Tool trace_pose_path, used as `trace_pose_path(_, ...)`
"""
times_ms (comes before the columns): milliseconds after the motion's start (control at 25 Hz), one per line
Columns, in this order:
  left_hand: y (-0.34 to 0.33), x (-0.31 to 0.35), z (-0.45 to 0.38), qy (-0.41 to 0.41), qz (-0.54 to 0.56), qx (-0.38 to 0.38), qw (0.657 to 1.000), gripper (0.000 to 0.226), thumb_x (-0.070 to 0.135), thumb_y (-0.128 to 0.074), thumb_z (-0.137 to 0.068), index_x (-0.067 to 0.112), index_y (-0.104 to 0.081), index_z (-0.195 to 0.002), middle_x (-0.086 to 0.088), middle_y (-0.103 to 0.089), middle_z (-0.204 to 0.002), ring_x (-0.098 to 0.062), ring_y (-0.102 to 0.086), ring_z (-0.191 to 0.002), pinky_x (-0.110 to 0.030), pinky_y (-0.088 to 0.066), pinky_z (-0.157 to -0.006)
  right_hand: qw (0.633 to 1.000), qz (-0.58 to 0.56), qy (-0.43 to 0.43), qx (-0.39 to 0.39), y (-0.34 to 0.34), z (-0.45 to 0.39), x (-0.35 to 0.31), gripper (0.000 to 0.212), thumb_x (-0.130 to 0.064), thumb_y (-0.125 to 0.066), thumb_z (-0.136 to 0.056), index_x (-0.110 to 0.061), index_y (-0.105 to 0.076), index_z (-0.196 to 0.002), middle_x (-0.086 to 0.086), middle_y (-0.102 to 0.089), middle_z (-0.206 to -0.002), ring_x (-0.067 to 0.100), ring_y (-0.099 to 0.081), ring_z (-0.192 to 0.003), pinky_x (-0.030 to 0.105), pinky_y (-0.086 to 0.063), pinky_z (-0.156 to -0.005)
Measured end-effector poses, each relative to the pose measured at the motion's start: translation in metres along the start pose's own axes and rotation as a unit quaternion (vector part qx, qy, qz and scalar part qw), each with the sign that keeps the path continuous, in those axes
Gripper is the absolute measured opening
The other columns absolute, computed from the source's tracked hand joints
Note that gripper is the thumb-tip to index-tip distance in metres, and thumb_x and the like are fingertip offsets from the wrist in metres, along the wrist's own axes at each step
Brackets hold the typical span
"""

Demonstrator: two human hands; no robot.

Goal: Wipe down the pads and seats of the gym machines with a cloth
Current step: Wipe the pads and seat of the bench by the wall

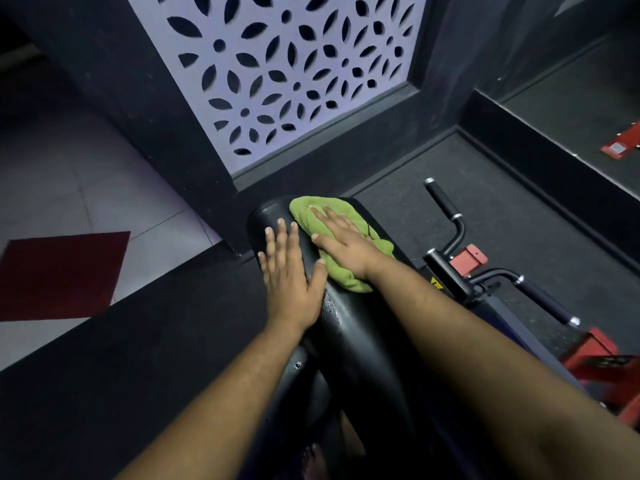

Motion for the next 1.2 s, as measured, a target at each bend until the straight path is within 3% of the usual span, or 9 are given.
trace_pose_path(200, -0.001, 0.0, -0.001, -0.012, -0.07, -0.015, 0.997, 0.074, 0.051, -0.033, -0.095, 0.022, -0.017, -0.162, 0.002, 0.003, -0.171, -0.014, 0.016, -0.155, -0.049, 0.0, -0.126, 1.0, 0.006, 0.026, -0.013, 0.013, -0.054, 0.034, 0.063, -0.061, -0.043, -0.097, -0.06, -0.011, -0.152, -0.018, 0.0, -0.168, 0.014, 0.004, -0.156, 0.068, 0.001, -0.116)
trace_pose_path(360, 0.0, 0.002, -0.003, -0.005, -0.084, -0.017, 0.996, 0.074, 0.047, -0.034, -0.092, 0.025, -0.022, -0.161, 0.004, 0.004, -0.17, -0.012, 0.017, -0.154, -0.05, -0.002, -0.126, 0.989, -0.011, -0.148, 0.011, 0.023, -0.067, 0.108, 0.083, -0.09, -0.031, -0.077, -0.06, -0.01, -0.152, -0.011, -0.003, -0.169, 0.02, -0.003, -0.156, 0.064, -0.006, -0.12)
trace_pose_path(440, 0.001, 0.002, -0.002, -0.005, -0.082, -0.017, 0.996, 0.073, 0.047, -0.033, -0.091, 0.025, -0.022, -0.16, 0.004, 0.003, -0.171, -0.012, 0.016, -0.155, -0.05, -0.002, -0.126, 0.984, -0.022, -0.175, 0.016, 0.021, -0.058, 0.115, 0.083, -0.086, -0.031, -0.079, -0.055, -0.015, -0.154, -0.01, -0.006, -0.169, 0.024, -0.007, -0.156, 0.061, -0.011, -0.121)
trace_pose_path(640, 0.001, 0.001, -0.001, -0.005, -0.073, -0.017, 0.997, 0.073, 0.047, -0.033, -0.091, 0.026, -0.022, -0.16, 0.002, 0.001, -0.171, -0.014, 0.015, -0.155, -0.053, -0.003, -0.126, 0.996, -0.055, -0.065, 0.036, 0.007, 0.04, 0.064, 0.047, -0.041, -0.043, -0.104, -0.059, -0.031, -0.146, -0.024, -0.025, -0.162, 0.008, -0.02, -0.149, 0.046, -0.014, -0.117)
trace_pose_path(800, 0.003, 0.003, 0.003, -0.004, -0.109, -0.025, 0.994, 0.076, 0.052, -0.029, -0.091, 0.025, -0.018, -0.161, 0.0, 0.001, -0.171, -0.015, 0.012, -0.156, -0.054, -0.001, -0.125, 0.998, 0.004, 0.055, 0.023, -0.001, 0.118, 0.055, 0.046, -0.061, -0.038, -0.093, -0.077, -0.021, -0.133, -0.027, -0.025, -0.161, 0.007, -0.025, -0.148, 0.048, -0.024, -0.114)
trace_pose_path(880, 0.005, 0.007, 0.004, -0.014, -0.14, -0.022, 0.99, 0.076, 0.053, -0.028, -0.092, 0.023, -0.018, -0.161, -0.002, 0.0, -0.17, -0.016, 0.009, -0.156, -0.055, -0.001, -0.125, 0.997, 0.069, 0.0, 0.028, 0.004, 0.117, 0.085, 0.063, -0.079, -0.028, -0.083, -0.069, -0.018, -0.144, -0.021, -0.023, -0.164, 0.014, -0.02, -0.152, 0.055, -0.025, -0.114)
trace_pose_path(960, 0.007, 0.013, 0.008, -0.035, -0.154, -0.028, 0.987, 0.077, 0.054, -0.031, -0.092, 0.021, -0.02, -0.16, -0.002, -0.001, -0.17, -0.016, 0.007, -0.156, -0.055, 0.001, -0.125, 0.99, 0.062, -0.122, 0.019, 0.009, 0.099, 0.119, 0.084, -0.091, -0.028, -0.077, -0.055, -0.019, -0.153, -0.016, -0.013, -0.167, 0.022, -0.007, -0.155, 0.066, -0.012, -0.114)
trace_pose_path(1080, -0.004, 0.031, 0.032, -0.091, -0.171, -0.056, 0.979, 0.079, 0.057, -0.035, -0.091, 0.022, -0.021, -0.16, -0.003, -0.004, -0.17, -0.017, 0.005, -0.157, -0.05, 0.007, -0.125, 0.976, -0.042, -0.21, 0.031, 0.013, 0.064, 0.133, 0.124, -0.108, -0.026, -0.05, -0.044, -0.025, -0.156, -0.003, -0.009, -0.17, 0.031, -0.014, -0.155, 0.056, -0.012, -0.123)
trace_pose_path(1200, -0.016, 0.037, 0.058, -0.115, -0.181, -0.067, 0.974, 0.076, 0.055, -0.036, -0.09, 0.022, -0.028, -0.158, -0.003, -0.012, -0.17, -0.02, 0.001, -0.157, -0.054, 0.005, -0.125, 0.974, -0.076, -0.204, 0.057, -0.001, 0.065, 0.126, 0.108, -0.097, -0.037, -0.055, -0.044, -0.039, -0.149, -0.004, -0.035, -0.162, 0.029, -0.037, -0.146, 0.051, -0.029, -0.119)
Point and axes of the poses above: each hand's wrist, its own z-axis away from the middle knuckle, its own y-axis out of the back of the hand, x = y × z, the point moved 4 cm from there along -z, towards the middle knuckle
